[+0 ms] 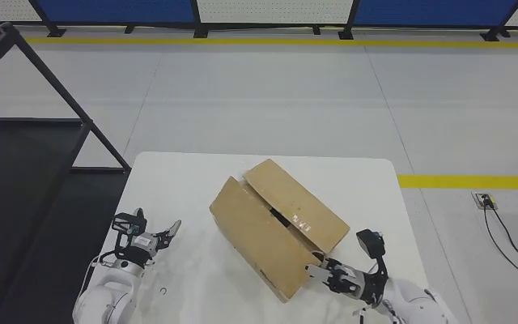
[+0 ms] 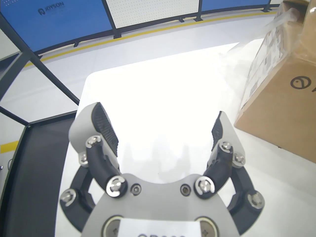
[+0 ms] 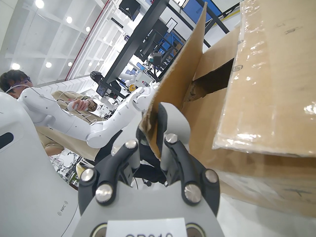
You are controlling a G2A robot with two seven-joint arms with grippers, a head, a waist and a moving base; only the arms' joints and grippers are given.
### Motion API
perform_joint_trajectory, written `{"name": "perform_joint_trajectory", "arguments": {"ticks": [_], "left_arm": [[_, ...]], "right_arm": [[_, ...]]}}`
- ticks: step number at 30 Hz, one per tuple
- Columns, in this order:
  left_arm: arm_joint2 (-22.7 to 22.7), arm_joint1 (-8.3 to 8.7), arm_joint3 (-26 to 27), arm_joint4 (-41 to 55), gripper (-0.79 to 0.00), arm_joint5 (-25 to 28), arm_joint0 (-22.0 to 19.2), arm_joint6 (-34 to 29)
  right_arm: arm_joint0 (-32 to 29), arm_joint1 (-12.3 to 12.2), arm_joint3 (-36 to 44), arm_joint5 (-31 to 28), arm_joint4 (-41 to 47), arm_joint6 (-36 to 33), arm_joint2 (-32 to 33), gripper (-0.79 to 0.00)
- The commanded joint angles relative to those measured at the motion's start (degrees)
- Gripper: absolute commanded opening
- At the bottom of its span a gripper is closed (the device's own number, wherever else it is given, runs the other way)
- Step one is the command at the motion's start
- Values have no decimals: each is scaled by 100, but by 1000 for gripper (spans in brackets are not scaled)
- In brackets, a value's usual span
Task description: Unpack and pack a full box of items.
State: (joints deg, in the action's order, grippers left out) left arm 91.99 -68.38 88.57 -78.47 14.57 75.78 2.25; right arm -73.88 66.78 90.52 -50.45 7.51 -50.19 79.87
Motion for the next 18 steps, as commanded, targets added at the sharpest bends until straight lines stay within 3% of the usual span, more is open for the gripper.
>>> {"name": "perform_joint_trajectory", "arguments": {"ticks": [1,18], "left_arm": [[1,0,0,1,0,4,1,8],[-23,13,-167,29,0,-8,-169,59]], "right_arm": [[-117,-30,119,-8,-37,61,115,0],[-657,-178,319,567,-208,1023,953,0]]}}
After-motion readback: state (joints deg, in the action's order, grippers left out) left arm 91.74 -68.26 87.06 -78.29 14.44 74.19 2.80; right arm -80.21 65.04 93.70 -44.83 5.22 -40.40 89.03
